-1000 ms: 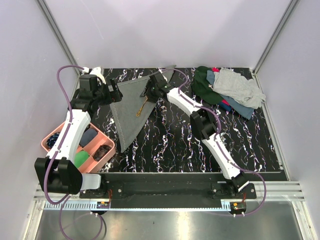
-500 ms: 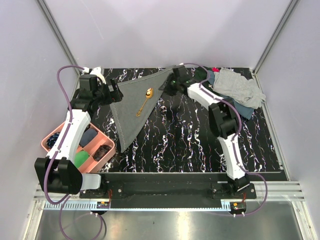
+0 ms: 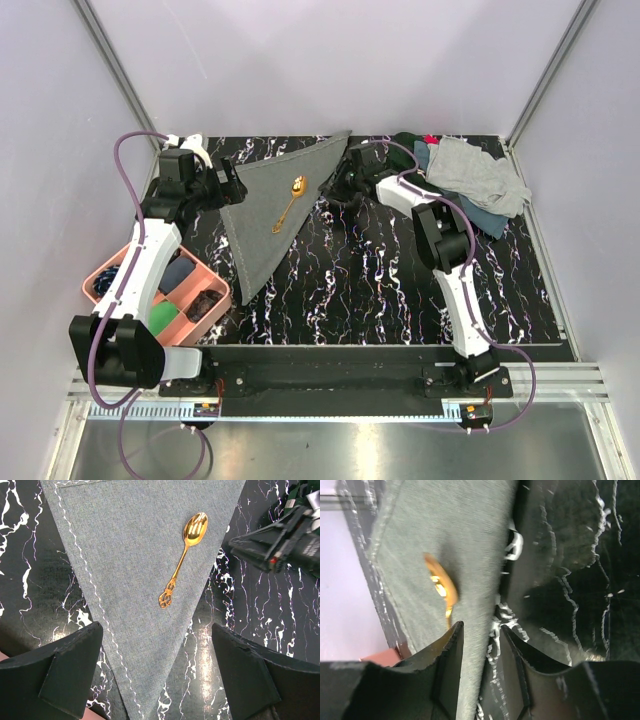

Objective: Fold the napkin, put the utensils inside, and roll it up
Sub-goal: Place the utensil onto the napkin, then fold the napkin

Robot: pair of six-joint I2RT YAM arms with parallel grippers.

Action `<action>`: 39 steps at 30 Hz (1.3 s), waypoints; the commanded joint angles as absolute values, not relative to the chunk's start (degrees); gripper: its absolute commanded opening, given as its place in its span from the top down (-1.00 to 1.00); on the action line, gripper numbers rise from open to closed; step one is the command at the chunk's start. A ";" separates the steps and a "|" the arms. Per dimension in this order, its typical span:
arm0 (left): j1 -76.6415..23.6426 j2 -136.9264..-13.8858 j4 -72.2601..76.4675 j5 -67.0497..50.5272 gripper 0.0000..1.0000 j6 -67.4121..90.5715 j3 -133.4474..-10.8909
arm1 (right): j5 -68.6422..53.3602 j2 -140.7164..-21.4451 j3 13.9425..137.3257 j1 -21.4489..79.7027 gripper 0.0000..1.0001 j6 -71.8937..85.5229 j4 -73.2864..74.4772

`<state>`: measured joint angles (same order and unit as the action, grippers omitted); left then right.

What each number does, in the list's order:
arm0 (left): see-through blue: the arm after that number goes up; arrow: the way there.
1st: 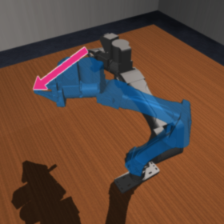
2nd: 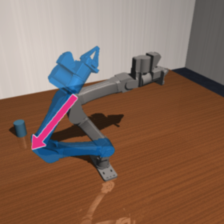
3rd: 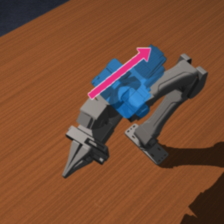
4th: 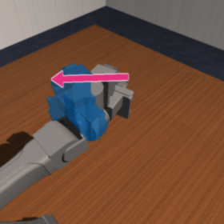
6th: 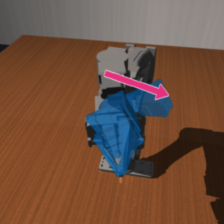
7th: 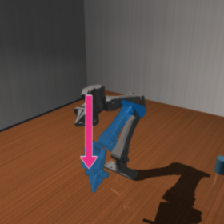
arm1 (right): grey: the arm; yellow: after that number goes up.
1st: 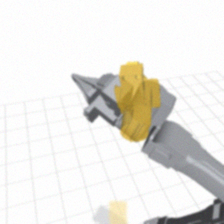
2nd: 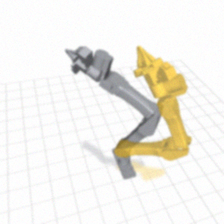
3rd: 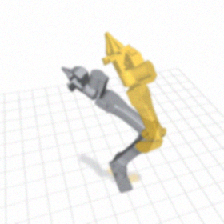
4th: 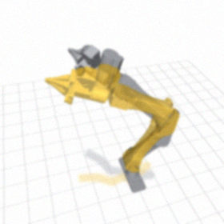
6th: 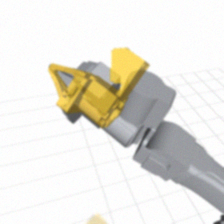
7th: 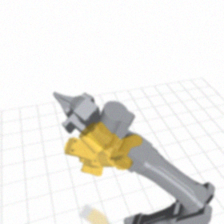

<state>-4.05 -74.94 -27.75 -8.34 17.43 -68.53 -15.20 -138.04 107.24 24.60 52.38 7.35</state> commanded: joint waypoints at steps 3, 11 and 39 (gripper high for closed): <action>-4.13 -74.44 -26.10 -9.58 -0.86 17.67 -70.66 | -17.31 -141.59 108.81 24.70 0.18 54.67 4.83; -4.13 -74.62 -26.10 -9.76 -0.86 17.75 -70.66 | -17.75 -144.14 110.39 24.70 0.24 55.37 4.83; -4.13 -74.88 -26.10 -10.02 -0.86 17.75 -70.66 | -18.37 -146.25 111.62 24.79 1.00 54.41 6.24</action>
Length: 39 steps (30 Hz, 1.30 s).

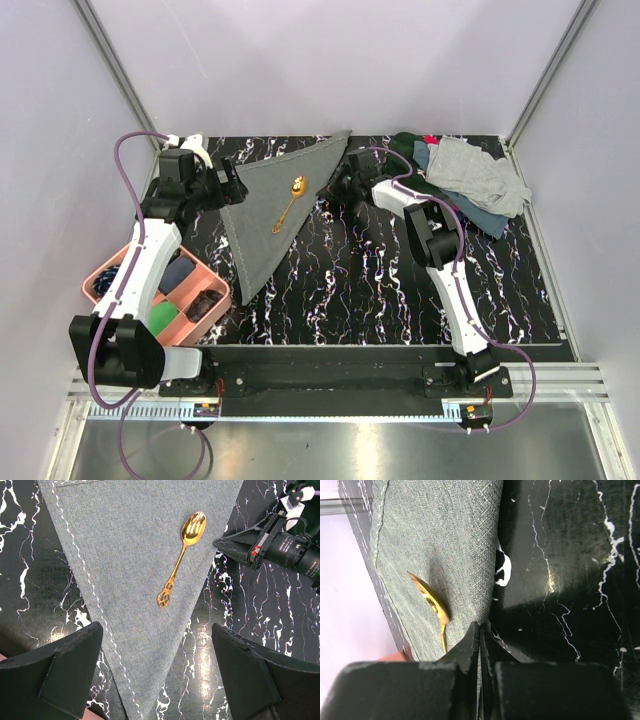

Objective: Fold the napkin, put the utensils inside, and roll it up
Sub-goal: Fold the napkin

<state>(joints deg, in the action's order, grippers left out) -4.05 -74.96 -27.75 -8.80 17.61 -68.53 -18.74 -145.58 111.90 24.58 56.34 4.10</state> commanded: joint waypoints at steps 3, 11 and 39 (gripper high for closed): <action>-4.13 -74.71 -26.02 -9.93 -0.86 17.67 -70.75 | -17.40 -144.24 109.17 24.79 1.00 53.44 6.24; -4.13 -74.44 -26.02 -10.11 -0.85 17.67 -70.75 | -13.81 -136.33 96.18 24.87 1.00 53.62 5.63; -4.13 -72.16 -25.93 -10.46 -0.83 18.11 -70.75 | -4.04 -106.00 48.79 29.70 1.00 62.93 -2.20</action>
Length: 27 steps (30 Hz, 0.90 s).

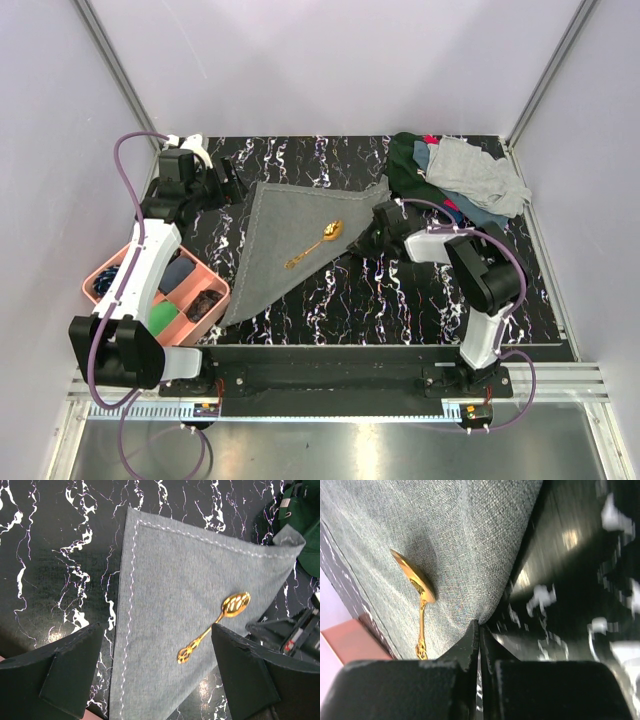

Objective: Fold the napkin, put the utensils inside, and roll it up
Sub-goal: Fold the napkin

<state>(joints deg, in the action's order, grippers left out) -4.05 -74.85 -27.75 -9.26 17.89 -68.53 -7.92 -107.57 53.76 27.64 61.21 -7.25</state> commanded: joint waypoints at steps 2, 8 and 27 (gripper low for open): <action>-4.13 -71.81 -25.84 -10.46 -0.83 18.11 -70.75 | -2.90 -103.55 45.80 30.67 1.00 64.77 -2.29; -4.13 -71.02 -25.84 -10.37 -0.84 18.02 -70.75 | -0.26 -96.26 38.33 31.90 1.00 68.29 -2.02; -4.22 -70.66 -25.66 -10.63 -0.85 18.19 -70.66 | 7.38 -74.54 37.97 26.91 -0.26 60.31 16.16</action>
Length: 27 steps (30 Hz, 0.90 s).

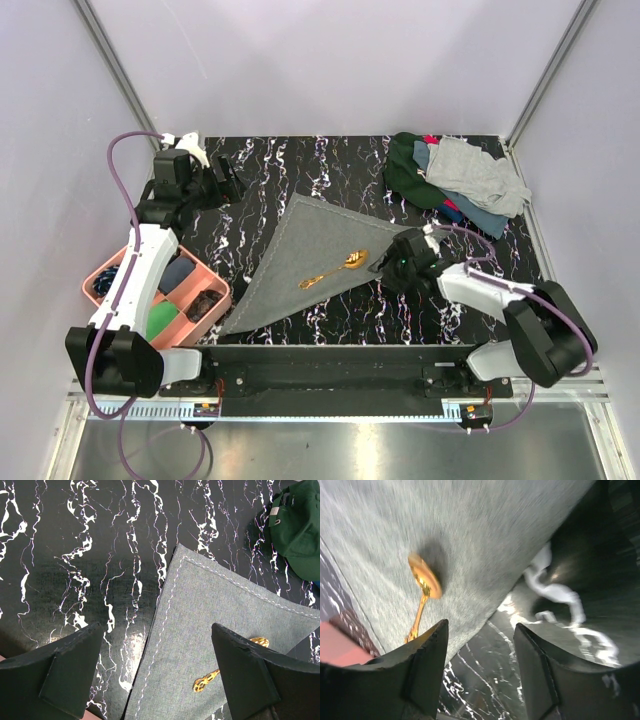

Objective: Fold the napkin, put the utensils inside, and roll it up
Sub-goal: Fold the napkin

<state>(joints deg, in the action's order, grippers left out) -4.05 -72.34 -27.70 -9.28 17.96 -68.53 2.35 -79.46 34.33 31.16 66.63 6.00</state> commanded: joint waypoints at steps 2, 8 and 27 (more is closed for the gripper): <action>-4.22 -70.75 -25.58 -10.55 -0.85 18.19 -70.66 | 6.33 -71.46 37.97 20.09 -0.28 58.11 16.96; -4.22 -70.75 -25.66 -10.63 -0.85 18.11 -70.66 | 0.97 -71.80 38.76 3.90 -0.12 47.75 16.88; -4.22 -71.46 -25.75 -9.67 -0.86 17.58 -70.66 | -8.35 -81.82 41.22 -5.80 -0.22 42.19 0.53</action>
